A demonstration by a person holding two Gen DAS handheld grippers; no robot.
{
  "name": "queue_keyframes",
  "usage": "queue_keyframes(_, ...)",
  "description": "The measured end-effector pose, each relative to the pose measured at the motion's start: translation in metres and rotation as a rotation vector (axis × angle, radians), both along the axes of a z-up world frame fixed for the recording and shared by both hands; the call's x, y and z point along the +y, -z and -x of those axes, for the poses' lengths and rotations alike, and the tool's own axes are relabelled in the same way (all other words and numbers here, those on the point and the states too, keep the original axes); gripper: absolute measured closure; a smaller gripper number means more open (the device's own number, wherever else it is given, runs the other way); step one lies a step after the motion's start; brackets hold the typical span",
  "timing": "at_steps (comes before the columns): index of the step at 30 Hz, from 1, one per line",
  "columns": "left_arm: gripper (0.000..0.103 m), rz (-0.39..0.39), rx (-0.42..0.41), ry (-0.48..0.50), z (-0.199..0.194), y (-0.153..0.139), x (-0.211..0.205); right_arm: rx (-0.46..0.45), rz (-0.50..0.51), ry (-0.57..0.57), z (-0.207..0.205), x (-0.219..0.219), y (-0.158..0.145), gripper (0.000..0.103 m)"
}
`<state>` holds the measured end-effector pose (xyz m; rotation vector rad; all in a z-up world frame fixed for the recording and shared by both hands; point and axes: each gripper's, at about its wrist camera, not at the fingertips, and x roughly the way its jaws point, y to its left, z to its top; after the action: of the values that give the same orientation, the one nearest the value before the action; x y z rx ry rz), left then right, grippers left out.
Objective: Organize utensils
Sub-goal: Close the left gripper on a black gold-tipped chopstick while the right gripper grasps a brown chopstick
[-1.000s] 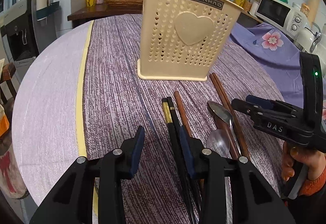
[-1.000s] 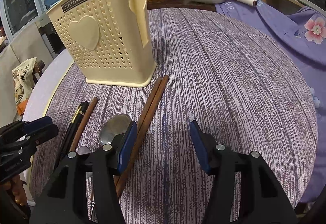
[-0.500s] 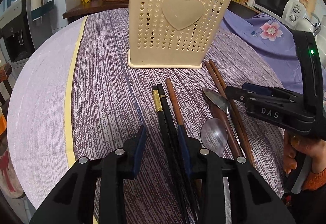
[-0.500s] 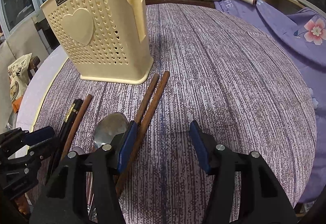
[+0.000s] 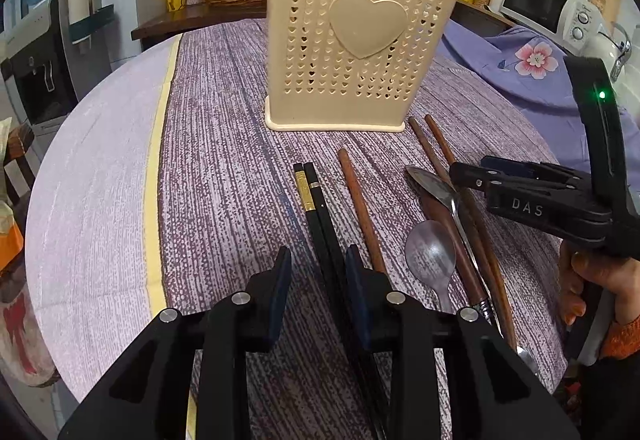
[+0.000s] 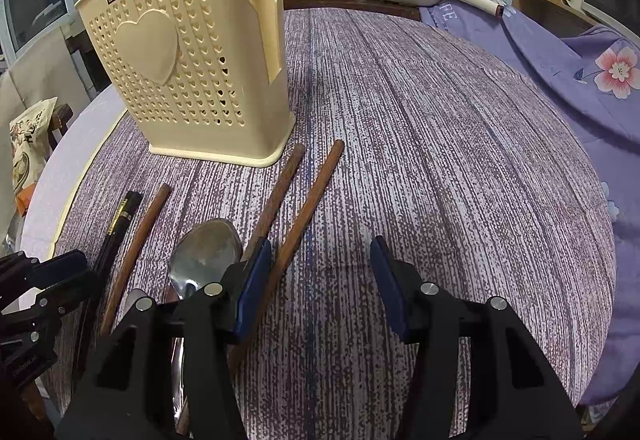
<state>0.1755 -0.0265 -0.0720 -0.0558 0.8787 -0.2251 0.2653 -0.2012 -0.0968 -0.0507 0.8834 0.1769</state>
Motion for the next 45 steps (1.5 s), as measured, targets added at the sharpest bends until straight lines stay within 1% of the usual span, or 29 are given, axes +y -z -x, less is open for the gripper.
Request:
queue_keyframes(2, 0.075, 0.029, -0.006, -0.001, 0.002, -0.002, 0.004, 0.002, -0.019, 0.007, 0.001, -0.003, 0.0, 0.051)
queue_keyframes(5, 0.075, 0.014, -0.009, -0.006, 0.001, -0.003, 0.003, -0.003, -0.018, 0.008, 0.0, -0.003, 0.0, 0.051)
queue_keyframes(11, 0.075, 0.017, -0.001, -0.03, 0.0, 0.001, 0.006, -0.003, -0.021, 0.007, -0.001, -0.004, -0.001, 0.051)
queue_keyframes(14, 0.075, -0.01, -0.009, -0.025, 0.001, 0.001, 0.005, -0.004, -0.009, 0.005, -0.001, -0.002, 0.0, 0.051)
queue_keyframes(19, 0.075, -0.021, -0.002, -0.039, 0.002, 0.002, 0.006, -0.005, 0.002, 0.002, -0.001, 0.0, 0.001, 0.051)
queue_keyframes(22, 0.076, -0.028, 0.005, -0.031, -0.001, 0.001, 0.004, -0.005, 0.017, 0.004, -0.001, 0.003, 0.002, 0.051)
queue_keyframes(25, 0.076, -0.056, 0.001, -0.021, -0.008, 0.001, -0.002, -0.006, 0.034, 0.002, -0.003, 0.008, 0.002, 0.051)
queue_keyframes(27, 0.076, -0.067, 0.007, -0.015, -0.016, 0.001, -0.005, -0.006, 0.041, 0.002, -0.006, 0.01, 0.002, 0.053)
queue_keyframes(29, 0.077, -0.058, 0.02, -0.012, -0.027, 0.0, -0.005, 0.0, 0.041, 0.004, -0.011, 0.012, 0.001, 0.058)
queue_keyframes(31, 0.085, -0.057, 0.026, -0.021, -0.036, 0.0, -0.004, 0.003, 0.04, 0.013, -0.016, 0.013, 0.0, 0.062)
queue_keyframes(34, 0.089, -0.051, 0.025, -0.039, -0.047, 0.001, -0.004, -0.002, 0.043, 0.032, -0.025, 0.016, 0.0, 0.065)
queue_keyframes(37, 0.09, -0.047, 0.024, -0.059, -0.05, 0.001, -0.005, -0.01, 0.042, 0.06, -0.034, 0.02, -0.001, 0.069)
queue_keyframes(40, 0.091, -0.067, 0.018, -0.067, -0.049, 0.001, -0.008, -0.012, 0.04, 0.07, -0.041, 0.023, -0.001, 0.077)
queue_keyframes(42, 0.094, -0.063, 0.025, -0.068, -0.049, 0.001, -0.009, -0.014, 0.042, 0.068, -0.044, 0.025, -0.002, 0.082)
queue_keyframes(45, 0.094, -0.06, 0.027, -0.063, -0.047, 0.001, -0.012, -0.017, 0.041, 0.062, -0.046, 0.027, -0.002, 0.089)
